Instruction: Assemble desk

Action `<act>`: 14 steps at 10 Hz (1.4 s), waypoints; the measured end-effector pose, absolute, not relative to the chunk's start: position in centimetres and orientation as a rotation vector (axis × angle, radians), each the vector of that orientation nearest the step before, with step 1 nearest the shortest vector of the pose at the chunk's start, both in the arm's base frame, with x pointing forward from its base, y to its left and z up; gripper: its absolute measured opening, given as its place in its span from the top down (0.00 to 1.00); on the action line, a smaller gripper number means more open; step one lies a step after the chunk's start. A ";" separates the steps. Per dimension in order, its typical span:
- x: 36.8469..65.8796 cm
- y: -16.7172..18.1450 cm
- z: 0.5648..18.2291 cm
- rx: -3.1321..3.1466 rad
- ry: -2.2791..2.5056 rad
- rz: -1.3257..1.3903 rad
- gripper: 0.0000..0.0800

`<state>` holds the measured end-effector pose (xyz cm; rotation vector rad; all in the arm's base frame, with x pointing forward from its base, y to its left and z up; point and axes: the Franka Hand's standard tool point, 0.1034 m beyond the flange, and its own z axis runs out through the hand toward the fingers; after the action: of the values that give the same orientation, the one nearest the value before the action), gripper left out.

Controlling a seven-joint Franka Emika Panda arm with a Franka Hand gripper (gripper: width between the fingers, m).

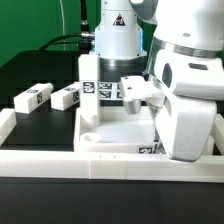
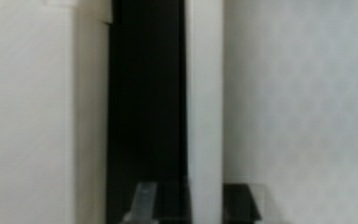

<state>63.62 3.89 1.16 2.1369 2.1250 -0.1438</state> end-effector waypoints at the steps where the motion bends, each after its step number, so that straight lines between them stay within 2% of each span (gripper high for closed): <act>1: 63.9 4.4 1.2 2.178 2.078 -0.137 0.92; 4: 63.8 4.5 1.1 2.211 2.049 -0.160 0.92; 5: 63.1 4.5 0.9 2.220 2.057 -0.194 0.82; 6: 62.5 4.5 1.1 2.229 2.064 -0.226 0.57; 7: 61.9 4.0 2.2 2.239 2.073 -0.279 0.40; 8: 61.8 3.6 3.3 2.250 2.067 -0.301 0.40; 9: 62.1 3.5 4.8 2.252 2.058 -0.296 0.23; 10: 62.6 3.3 6.8 2.255 2.044 -0.282 0.20; 11: 62.8 2.9 8.0 2.258 2.031 -0.266 0.20; 12: 62.7 2.6 8.7 2.272 2.011 -0.256 0.19; 14: 62.5 2.5 8.5 2.275 2.011 -0.261 0.19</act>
Offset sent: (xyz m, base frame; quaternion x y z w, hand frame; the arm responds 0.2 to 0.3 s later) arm 0.0000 0.0000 0.0000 0.0000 0.0000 0.0000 1.0000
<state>62.52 2.52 8.52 2.2746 2.0106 -0.2612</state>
